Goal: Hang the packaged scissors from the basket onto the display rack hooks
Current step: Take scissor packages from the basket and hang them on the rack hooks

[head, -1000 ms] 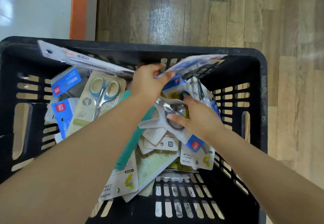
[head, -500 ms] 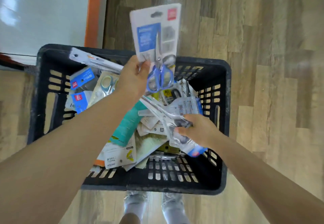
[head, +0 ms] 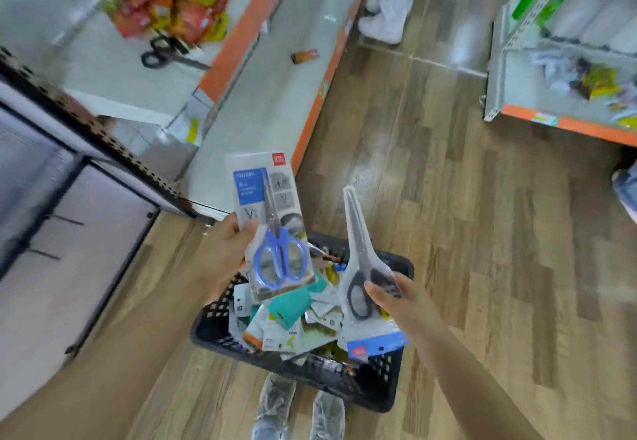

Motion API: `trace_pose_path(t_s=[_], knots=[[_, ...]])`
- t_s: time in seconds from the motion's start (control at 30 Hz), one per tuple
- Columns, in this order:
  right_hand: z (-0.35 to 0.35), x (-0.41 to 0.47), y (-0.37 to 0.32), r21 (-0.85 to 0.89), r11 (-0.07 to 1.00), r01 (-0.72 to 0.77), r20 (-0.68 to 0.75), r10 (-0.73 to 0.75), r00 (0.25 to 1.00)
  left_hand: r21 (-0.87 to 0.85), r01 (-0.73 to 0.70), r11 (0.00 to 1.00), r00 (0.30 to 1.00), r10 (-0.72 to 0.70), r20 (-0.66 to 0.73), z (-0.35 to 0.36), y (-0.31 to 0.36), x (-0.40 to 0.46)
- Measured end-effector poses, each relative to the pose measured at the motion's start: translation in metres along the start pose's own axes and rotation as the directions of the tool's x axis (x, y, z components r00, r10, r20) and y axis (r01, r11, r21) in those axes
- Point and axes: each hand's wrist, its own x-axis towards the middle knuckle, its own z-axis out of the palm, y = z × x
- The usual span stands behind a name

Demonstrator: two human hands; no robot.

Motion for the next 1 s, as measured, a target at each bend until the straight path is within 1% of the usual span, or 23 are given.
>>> trace_pose_path(t_s=[0.07, 0.13, 0.2, 0.27, 0.33, 0.4, 0.5, 0.6, 0.67, 0.73, 0.8, 0.93, 1.0], knots=[[0.004, -0.029, -0.048, 0.021, 0.997, 0.069, 0.030, -0.070, 0.997, -0.044, -0.037, 0.998, 0.999, 0.037, 0.014, -0.014, 0.027, -0.046], [0.009, -0.061, -0.087, 0.046, 0.992, 0.117, 0.066, -0.120, 0.991, -0.102, -0.068, 0.992, 0.997, 0.063, -0.048, -0.027, 0.049, -0.091], [0.015, -0.093, -0.118, 0.053, 0.989, 0.140, 0.094, -0.145, 0.985, -0.206, -0.109, 0.972, 0.990, 0.088, -0.111, -0.038, 0.066, -0.132], [0.021, -0.120, -0.143, 0.013, 0.989, 0.149, 0.122, -0.149, 0.981, -0.301, -0.135, 0.944, 0.986, 0.097, -0.137, -0.046, 0.079, -0.169], [0.025, -0.141, -0.167, -0.044, 0.975, 0.216, 0.157, -0.207, 0.966, -0.356, -0.168, 0.919, 0.981, 0.119, -0.156, -0.057, 0.095, -0.202], [0.029, -0.157, -0.191, -0.071, 0.953, 0.295, 0.177, -0.279, 0.944, -0.385, -0.216, 0.897, 0.972, 0.158, -0.176, -0.071, 0.109, -0.228], [0.035, -0.177, -0.225, -0.101, 0.908, 0.407, 0.200, -0.382, 0.902, -0.380, -0.295, 0.877, 0.948, 0.220, -0.229, -0.096, 0.120, -0.256], [0.041, -0.188, -0.250, -0.142, 0.857, 0.496, 0.219, -0.462, 0.860, -0.405, -0.337, 0.850, 0.933, 0.244, -0.266, -0.116, 0.126, -0.278], [0.049, -0.193, -0.262, -0.183, 0.812, 0.554, 0.260, -0.503, 0.824, -0.417, -0.352, 0.838, 0.930, 0.260, -0.261, -0.129, 0.128, -0.294], [0.061, -0.202, -0.277, -0.246, 0.755, 0.608, 0.334, -0.523, 0.784, -0.408, -0.363, 0.838, 0.923, 0.263, -0.280, -0.144, 0.124, -0.308], [0.074, -0.209, -0.291, -0.323, 0.660, 0.678, 0.416, -0.545, 0.728, -0.370, -0.376, 0.849, 0.910, 0.263, -0.320, -0.162, 0.117, -0.321], [0.105, -0.239, -0.328, -0.461, 0.409, 0.787, 0.601, -0.508, 0.616, -0.323, -0.392, 0.861, 0.889, 0.264, -0.373, -0.204, 0.108, -0.356], [0.121, -0.256, -0.347, -0.488, 0.247, 0.837, 0.686, -0.484, 0.543, -0.317, -0.415, 0.853, 0.876, 0.280, -0.394, -0.225, 0.107, -0.375]])
